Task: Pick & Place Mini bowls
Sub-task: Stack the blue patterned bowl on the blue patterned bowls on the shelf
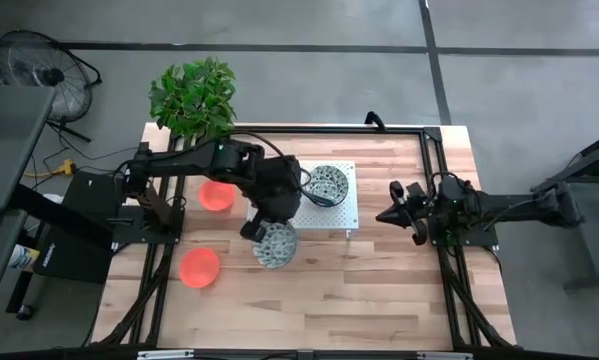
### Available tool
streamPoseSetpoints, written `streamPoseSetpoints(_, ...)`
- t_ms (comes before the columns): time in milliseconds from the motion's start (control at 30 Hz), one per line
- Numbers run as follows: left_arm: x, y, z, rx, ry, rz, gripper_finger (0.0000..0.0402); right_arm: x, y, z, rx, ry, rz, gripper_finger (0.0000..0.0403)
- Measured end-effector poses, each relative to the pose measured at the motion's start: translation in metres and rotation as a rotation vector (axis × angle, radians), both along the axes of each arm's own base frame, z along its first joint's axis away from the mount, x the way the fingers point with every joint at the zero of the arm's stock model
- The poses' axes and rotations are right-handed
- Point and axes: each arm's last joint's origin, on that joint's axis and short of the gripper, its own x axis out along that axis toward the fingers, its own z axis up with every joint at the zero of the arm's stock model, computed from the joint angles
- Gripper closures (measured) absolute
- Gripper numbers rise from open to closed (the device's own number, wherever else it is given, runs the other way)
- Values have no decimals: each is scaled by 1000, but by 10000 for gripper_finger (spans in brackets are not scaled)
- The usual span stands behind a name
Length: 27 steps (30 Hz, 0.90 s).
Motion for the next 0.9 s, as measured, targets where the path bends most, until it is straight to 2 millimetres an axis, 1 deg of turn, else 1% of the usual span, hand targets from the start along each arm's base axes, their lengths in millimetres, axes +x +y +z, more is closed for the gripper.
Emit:
streamPoseSetpoints(100, 2, 1, 1, 0, -19, 9, 401, 10, 9, 25, -111, 67, 14, 402)
streamPoseSetpoints(233, 2, 2, 1, -11, -18, 4, 401, 29, 26, 63, -372, 142, 68, 402)
streamPoseSetpoints(333, 1, 0, 1, -32, -6, -11, 401, 49, 41, 86, -550, 200, 134, 402)
streamPoseSetpoints(433, 1, 0, 1, -47, -6, -20, 401, 73, 57, 104, -691, 252, 192, 402)
streamPoseSetpoints(600, 1, 0, 1, -57, -8, -31, 401, 118, 86, 123, -866, 363, 260, 402)
streamPoseSetpoints(700, 0, 4, 1, -82, 0, -34, 401, 141, 100, 133, -965, 443, 304, 402)
streamPoseSetpoints(800, 0, 8, 0, -77, 7, -32, 401, 159, 113, 145, -1023, 504, 341, 400)
streamPoseSetpoints(900, -1, 8, 0, -88, 12, -41, 401, 172, 122, 159, -1084, 529, 373, 381)
